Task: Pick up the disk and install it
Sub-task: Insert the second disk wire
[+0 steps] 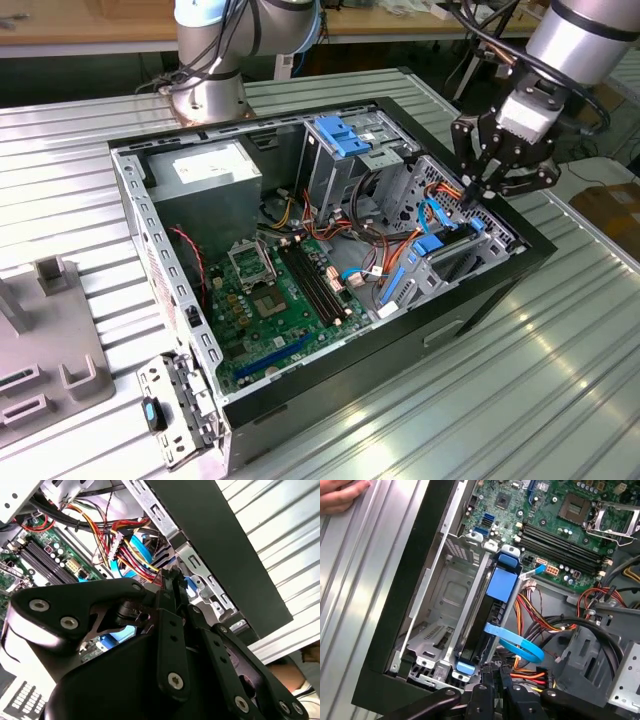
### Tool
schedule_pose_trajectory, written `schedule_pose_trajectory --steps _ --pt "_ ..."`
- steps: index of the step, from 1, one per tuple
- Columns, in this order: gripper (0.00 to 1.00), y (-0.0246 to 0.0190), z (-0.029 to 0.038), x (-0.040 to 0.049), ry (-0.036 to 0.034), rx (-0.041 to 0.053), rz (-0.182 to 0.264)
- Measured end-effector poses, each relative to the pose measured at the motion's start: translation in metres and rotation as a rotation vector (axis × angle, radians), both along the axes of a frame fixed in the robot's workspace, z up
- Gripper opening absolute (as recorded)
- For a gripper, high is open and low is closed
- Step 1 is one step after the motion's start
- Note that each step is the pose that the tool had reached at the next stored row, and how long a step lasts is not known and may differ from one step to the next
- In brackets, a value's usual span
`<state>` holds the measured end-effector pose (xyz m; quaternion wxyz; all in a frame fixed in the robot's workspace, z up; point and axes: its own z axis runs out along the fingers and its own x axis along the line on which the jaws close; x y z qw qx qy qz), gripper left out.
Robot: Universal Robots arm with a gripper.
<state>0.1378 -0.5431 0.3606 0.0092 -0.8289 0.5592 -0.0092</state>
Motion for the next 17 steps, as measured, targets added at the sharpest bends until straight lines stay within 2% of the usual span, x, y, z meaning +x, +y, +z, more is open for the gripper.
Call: schedule_pose_trajectory --steps 4,7,11,17 --pt "0.16 -0.0007 -0.0025 -0.0062 0.0 -0.0001 -0.01" --pt "0.16 -0.0008 -0.0025 -0.0063 0.0 -0.0001 -0.02" --pt "0.16 -0.0008 -0.0036 -0.0063 0.0 0.0 -0.157" --pt "0.16 -0.001 -0.0047 -0.0064 0.0 0.0001 -0.281"
